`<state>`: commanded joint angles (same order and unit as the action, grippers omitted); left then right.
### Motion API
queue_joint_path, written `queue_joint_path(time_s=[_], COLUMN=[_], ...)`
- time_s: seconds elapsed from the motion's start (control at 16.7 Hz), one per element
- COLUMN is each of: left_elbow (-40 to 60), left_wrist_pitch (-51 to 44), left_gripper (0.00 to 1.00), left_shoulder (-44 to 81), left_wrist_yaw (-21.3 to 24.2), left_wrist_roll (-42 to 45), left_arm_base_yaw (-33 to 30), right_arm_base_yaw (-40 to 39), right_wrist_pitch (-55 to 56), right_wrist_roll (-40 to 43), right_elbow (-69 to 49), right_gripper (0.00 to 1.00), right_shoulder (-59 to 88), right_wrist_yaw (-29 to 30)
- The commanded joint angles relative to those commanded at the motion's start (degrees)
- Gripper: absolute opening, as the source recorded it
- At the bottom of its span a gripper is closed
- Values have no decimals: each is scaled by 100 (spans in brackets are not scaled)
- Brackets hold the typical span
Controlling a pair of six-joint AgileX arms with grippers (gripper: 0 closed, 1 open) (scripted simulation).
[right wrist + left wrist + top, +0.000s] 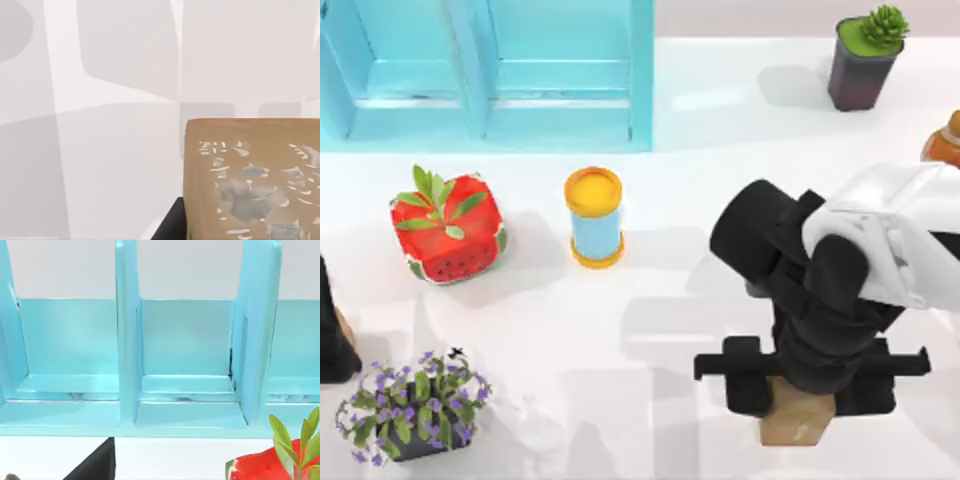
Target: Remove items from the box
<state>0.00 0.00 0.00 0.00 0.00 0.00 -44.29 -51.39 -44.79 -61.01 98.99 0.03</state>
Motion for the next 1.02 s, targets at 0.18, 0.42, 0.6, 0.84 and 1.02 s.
queue_joint_path(time_s=[0.18, 0.42, 0.6, 0.84, 1.02], left_elbow=[0, 0, 0, 0, 0], left_wrist_pitch=[0, 0, 0, 0, 0], left_gripper=[100, 100, 100, 100, 100], left_shoulder=[0, 0, 0, 0, 0], left_wrist_yaw=[0, 0, 0, 0, 0], left_wrist_roll=[0, 0, 0, 0, 0], left_arm_base_yaw=[0, 0, 0, 0, 0], right_arm_base_yaw=[-13, -15, -15, -15, -15], right_wrist_pitch=[401, 416, 416, 416, 416], right_wrist_roll=[-9, -10, -10, -10, -10], right_elbow=[276, 290, 290, 290, 290], right_gripper=[0, 0, 23, 53, 75], right_shoulder=[169, 181, 181, 181, 181], right_wrist_yaw=[6, 8, 8, 8, 8])
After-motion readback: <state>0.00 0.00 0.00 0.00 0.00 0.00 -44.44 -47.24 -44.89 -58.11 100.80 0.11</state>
